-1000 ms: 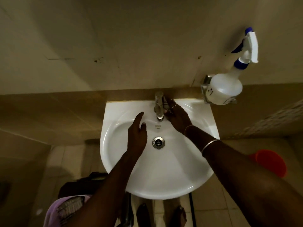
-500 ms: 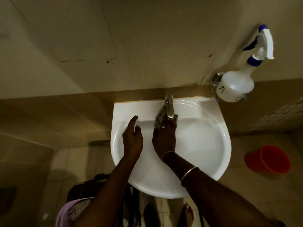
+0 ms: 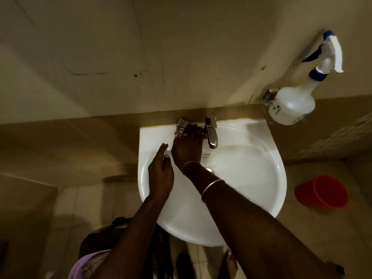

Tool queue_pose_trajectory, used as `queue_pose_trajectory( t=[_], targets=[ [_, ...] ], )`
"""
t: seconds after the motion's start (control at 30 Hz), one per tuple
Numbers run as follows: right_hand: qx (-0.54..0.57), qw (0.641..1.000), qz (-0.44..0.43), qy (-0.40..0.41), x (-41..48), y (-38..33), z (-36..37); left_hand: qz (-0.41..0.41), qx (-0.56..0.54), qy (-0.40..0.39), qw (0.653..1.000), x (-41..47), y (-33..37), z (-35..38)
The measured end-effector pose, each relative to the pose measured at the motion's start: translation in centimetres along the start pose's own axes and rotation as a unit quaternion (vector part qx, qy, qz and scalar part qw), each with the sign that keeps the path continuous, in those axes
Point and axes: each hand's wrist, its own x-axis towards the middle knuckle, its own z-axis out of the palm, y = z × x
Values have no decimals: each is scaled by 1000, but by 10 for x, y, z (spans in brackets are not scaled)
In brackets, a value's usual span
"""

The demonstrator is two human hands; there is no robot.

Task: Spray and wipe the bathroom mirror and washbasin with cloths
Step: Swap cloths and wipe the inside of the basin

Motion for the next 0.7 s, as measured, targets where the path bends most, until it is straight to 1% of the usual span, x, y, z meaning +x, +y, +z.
queue_pose_trajectory(
  t=[0.03, 0.07, 0.1, 0.13, 0.17, 0.2, 0.23, 0.27, 0.3, 0.33, 0.37, 0.43, 0.5, 0.53, 0.63, 0.7],
  targets=[
    [26, 999, -4, 25, -2, 1, -6, 0, -1, 1, 1000, 0, 0, 0],
    [48, 996, -46, 58, -6, 6, -9, -2, -2, 3, 1000, 0, 0, -2],
    [61, 988, -123, 76, -11, 17, -13, -2, -4, 5, 1000, 0, 0, -4],
    [55, 971, -212, 93, -16, 31, -14, 0, -7, 8, 1000, 0, 0, -5],
    [56, 957, -273, 76, -19, 46, -19, 2, -10, 12, 1000, 0, 0, -6],
    [72, 952, -292, 52, -19, 63, -23, 1, -11, 13, 1000, -1, 0, -7],
    [105, 960, -259, 5, -21, 77, -30, -1, -10, 14, 1000, 0, 1, -6],
    [146, 967, -206, -41, -24, 89, -32, -4, -11, 12, 1000, 0, 1, -6],
    [185, 966, -157, -87, -28, 99, -36, -7, -16, 8, 1000, -1, 2, -5],
    [223, 960, -125, -114, -33, 106, -37, -9, -23, 5, 1000, -2, 4, -4],
    [242, 958, -101, -117, -39, 109, -42, -11, -30, 2, 999, -1, 6, -2],
    [269, 959, -17, -90, -52, 115, -46, -16, -40, -4, 999, 1, 8, 2],
    [273, 960, 55, -32, -64, 116, -46, -20, -45, -23, 999, 3, 10, 8],
    [299, 951, 74, -10, -68, 117, -45, -24, -49, -38, 998, 4, 12, 11],
    [425, 898, 111, 30, -66, 112, -49, -31, -69, -89, 993, 6, 21, 21],
    [445, 885, 134, 36, -67, 113, -48, -30, -79, -112, 990, 8, 27, 28]
  ],
)
